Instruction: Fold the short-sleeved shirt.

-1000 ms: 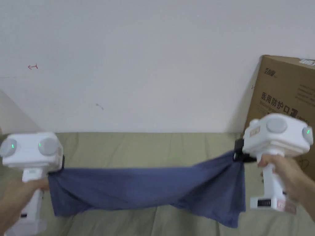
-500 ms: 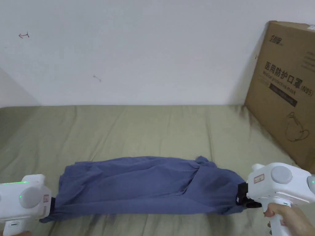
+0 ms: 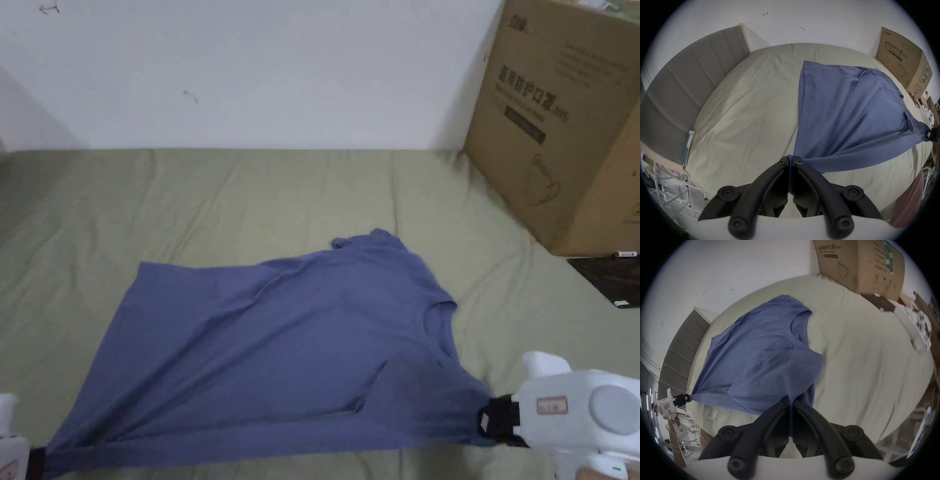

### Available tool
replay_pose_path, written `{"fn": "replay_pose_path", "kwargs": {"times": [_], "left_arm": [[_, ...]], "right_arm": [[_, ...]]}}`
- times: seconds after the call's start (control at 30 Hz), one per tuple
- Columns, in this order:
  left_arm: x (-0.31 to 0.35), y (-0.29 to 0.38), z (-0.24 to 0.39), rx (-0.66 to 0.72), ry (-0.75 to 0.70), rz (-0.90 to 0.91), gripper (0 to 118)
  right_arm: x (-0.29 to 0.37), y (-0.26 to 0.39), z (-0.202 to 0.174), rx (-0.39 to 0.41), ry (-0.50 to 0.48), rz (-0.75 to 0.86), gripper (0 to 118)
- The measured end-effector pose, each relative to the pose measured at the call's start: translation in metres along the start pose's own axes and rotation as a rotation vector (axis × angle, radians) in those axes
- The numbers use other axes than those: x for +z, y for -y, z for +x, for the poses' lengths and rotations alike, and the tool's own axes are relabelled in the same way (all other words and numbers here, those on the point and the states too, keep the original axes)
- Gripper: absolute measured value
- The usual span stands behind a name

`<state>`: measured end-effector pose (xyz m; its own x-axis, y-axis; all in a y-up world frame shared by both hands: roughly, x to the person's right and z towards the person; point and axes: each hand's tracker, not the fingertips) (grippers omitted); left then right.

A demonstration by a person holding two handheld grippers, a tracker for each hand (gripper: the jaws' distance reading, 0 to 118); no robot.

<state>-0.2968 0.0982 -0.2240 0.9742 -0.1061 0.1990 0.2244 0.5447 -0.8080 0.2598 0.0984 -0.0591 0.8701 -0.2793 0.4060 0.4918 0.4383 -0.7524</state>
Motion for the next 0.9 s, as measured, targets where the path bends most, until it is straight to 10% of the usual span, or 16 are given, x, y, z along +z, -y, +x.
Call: {"fn": "replay_pose_path", "kwargs": {"times": [0.3, 0.4, 0.47, 0.5, 0.57, 0.77, 0.87, 0.9], "left_arm": [[0.007, 0.051, -0.01, 0.017, 0.004, -0.006, 7], [0.007, 0.05, -0.011, 0.046, -0.008, 0.012, 44], [0.008, 0.049, -0.015, 0.071, 0.0, 0.005, 81], [0.011, 0.049, -0.017, 0.087, 0.001, 0.006, 97], [0.024, 0.052, -0.016, 0.131, 0.049, 0.027, 103], [0.052, 0.064, -0.012, 0.205, 0.17, 0.076, 94], [0.065, 0.08, 0.008, 0.171, 0.159, 0.08, 14], [0.065, 0.087, 0.014, 0.155, 0.138, 0.072, 5]], "right_arm": [[0.012, 0.073, 0.028, -0.153, -0.031, -0.015, 1], [0.015, 0.069, 0.025, -0.145, -0.033, 0.004, 2], [0.017, 0.067, 0.02, -0.113, -0.027, 0.014, 25], [0.019, 0.065, 0.017, -0.101, -0.019, 0.013, 61], [0.025, 0.066, 0.01, -0.052, 0.037, 0.019, 77], [0.061, 0.102, -0.027, 0.102, 0.047, 0.067, 73], [0.063, 0.122, -0.044, 0.09, 0.066, 0.078, 6], [0.059, 0.126, -0.044, 0.082, 0.101, 0.073, 5]]}}
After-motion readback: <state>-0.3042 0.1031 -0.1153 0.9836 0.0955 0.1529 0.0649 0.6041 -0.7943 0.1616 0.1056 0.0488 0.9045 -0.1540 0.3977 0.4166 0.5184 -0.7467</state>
